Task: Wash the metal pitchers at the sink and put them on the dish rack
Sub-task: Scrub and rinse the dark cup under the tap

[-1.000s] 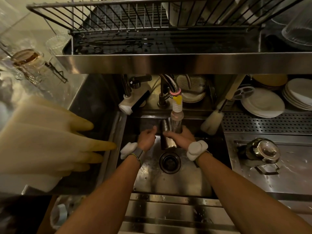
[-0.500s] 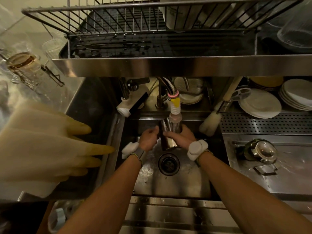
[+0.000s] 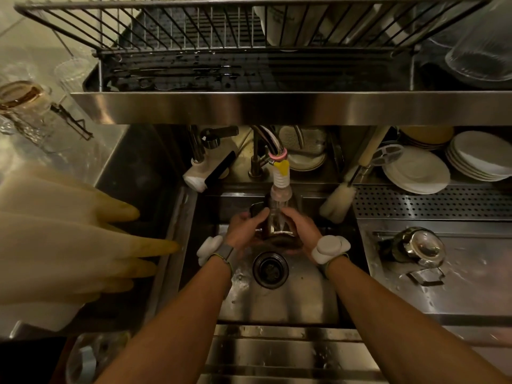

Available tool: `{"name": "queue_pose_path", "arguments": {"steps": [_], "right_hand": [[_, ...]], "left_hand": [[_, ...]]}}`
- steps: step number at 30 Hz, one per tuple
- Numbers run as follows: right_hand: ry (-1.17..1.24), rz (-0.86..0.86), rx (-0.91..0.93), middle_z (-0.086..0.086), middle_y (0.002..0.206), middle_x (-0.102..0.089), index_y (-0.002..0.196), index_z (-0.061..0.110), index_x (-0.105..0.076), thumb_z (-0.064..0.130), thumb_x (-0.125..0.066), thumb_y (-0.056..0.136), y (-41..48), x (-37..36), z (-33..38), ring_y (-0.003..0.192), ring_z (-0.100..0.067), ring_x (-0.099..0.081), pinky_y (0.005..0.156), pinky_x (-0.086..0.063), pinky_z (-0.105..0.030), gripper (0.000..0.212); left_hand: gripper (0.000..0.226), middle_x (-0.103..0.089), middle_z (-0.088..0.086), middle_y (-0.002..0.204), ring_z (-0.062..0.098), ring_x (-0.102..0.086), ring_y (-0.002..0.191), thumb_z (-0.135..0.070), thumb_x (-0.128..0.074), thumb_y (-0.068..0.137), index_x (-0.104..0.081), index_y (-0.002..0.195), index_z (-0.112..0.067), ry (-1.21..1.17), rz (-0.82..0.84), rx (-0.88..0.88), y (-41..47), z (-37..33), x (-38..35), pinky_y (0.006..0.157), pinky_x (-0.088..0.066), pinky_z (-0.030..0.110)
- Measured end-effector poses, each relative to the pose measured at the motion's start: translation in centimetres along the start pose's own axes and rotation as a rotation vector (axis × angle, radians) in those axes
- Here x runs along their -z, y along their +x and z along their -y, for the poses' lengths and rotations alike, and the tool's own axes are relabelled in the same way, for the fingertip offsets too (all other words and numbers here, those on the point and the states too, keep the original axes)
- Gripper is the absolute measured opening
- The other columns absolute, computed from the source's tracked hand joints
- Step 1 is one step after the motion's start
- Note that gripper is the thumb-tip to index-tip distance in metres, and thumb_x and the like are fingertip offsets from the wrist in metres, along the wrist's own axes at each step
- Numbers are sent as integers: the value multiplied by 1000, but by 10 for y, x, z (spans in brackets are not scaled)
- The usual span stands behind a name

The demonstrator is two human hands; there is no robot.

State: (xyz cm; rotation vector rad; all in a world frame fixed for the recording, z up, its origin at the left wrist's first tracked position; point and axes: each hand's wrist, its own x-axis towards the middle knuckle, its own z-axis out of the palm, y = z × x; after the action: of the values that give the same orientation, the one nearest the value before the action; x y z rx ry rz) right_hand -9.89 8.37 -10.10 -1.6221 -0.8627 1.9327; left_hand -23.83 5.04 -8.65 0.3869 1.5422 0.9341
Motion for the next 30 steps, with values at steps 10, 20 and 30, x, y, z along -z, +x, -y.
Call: {"name": "queue_pose_path", "arguments": {"steps": [10,20,30], "right_hand": [[-46,2,-79,-15,104,-71,114,7,-64,53,-81,53,0,4,-8,95,-31,-69,68,-58,-39,78],[70,126,-171,-15,114,-68,117,15,-65,55,-55,81,-6,11,-12,109,-32,-62,88,-52,-44,55],[-155,83,-114,-10,110,-69,110,21,-67,58,-75,63,2,5,-19,105,-34,-64,83,-56,-54,61]], "left_hand": [[29,-69,1,78,19,-62,80,-39,-49,96,-67,91,-17,86,-63,-68,2,-5,9,70,-47,31],[46,-66,12,117,35,-61,109,-51,-46,91,-63,116,-15,125,188,159,-1,7,-8,78,-54,52],[56,-64,18,119,33,-62,109,-51,-52,89,-61,117,-3,446,-45,69,7,10,-20,96,-52,46]]}}
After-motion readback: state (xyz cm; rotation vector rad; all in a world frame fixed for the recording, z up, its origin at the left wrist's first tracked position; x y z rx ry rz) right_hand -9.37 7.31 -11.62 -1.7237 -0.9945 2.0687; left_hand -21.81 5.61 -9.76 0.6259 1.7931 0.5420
